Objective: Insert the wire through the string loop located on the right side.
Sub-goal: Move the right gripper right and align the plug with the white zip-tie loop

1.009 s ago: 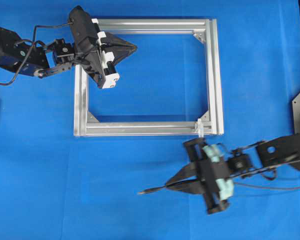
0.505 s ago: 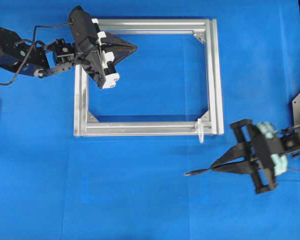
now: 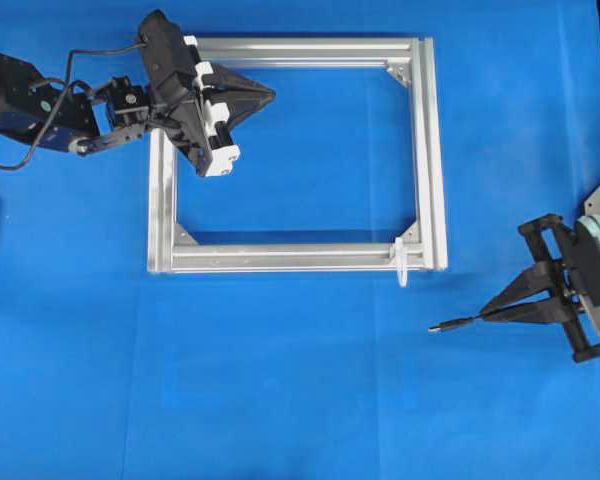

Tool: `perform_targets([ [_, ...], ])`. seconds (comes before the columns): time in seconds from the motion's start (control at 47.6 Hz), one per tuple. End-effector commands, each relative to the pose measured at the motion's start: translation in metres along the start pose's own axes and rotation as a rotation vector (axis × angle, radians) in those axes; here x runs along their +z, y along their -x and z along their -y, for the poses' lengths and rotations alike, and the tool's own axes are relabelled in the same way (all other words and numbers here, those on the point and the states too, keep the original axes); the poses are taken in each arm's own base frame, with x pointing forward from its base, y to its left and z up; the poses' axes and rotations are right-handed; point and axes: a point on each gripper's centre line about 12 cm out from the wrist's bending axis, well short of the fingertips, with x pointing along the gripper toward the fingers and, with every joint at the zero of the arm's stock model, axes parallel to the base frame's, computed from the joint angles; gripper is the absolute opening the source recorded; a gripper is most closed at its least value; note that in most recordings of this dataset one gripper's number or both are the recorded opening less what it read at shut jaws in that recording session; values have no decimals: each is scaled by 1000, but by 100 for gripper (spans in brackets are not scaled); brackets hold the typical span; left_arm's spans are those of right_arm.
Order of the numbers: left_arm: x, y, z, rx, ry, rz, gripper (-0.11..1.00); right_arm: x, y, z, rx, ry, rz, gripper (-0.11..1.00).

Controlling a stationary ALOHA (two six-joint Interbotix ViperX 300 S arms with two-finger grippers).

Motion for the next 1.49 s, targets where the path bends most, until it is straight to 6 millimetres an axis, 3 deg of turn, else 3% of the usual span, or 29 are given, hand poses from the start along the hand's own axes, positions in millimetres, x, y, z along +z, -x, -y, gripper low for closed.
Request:
perform_targets([
  [0.0, 18, 0, 0, -3, 3, 58, 0, 3, 1, -1, 7, -1, 16, -3],
  [0.357, 19, 0, 0, -3, 3, 60, 0, 3, 1, 3, -11, -4, 18, -3],
  [0.736, 19, 0, 2, -7, 2, 59, 0, 8, 4, 41, -189, -78, 41, -3],
  [1.472, 21, -1, 4, -11, 0, 65, 0, 8, 3, 44, -200, -84, 37, -3],
])
